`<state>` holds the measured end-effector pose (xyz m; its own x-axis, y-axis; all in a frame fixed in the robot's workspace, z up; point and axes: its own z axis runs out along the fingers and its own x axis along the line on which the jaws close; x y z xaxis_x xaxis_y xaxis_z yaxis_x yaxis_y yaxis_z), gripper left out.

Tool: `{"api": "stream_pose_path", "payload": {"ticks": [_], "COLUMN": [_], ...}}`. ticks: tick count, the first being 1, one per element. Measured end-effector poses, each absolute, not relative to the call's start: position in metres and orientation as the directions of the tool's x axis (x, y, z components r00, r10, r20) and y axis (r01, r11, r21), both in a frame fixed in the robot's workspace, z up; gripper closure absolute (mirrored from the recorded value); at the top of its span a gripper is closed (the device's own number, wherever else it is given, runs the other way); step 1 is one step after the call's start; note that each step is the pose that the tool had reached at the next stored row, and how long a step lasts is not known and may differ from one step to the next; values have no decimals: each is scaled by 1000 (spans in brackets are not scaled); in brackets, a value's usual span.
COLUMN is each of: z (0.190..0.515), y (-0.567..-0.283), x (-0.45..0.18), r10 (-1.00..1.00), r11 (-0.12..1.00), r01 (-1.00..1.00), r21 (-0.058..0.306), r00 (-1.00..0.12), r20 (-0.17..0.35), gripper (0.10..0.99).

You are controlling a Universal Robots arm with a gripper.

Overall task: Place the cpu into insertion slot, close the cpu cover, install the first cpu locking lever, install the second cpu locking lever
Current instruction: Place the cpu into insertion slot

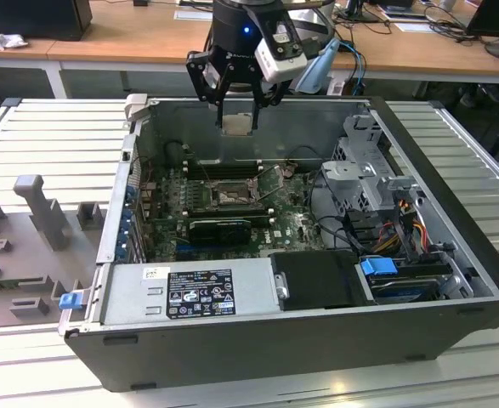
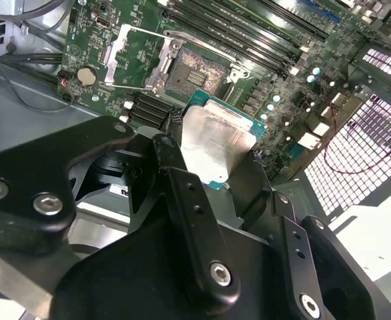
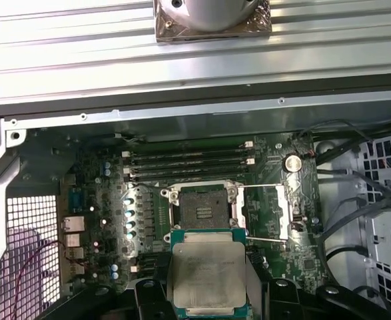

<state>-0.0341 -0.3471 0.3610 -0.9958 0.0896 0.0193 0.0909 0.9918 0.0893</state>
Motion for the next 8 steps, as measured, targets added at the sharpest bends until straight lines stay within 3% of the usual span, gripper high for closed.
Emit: {"api": "stream_pose_path", "payload": {"ticks": [8], "z": [361], "y": [-347], "x": [-34], "r10": [104], "r11": [990], "r01": [105], "r21": [89], "r00": [-994], "r20": [19], "gripper": [561]}}
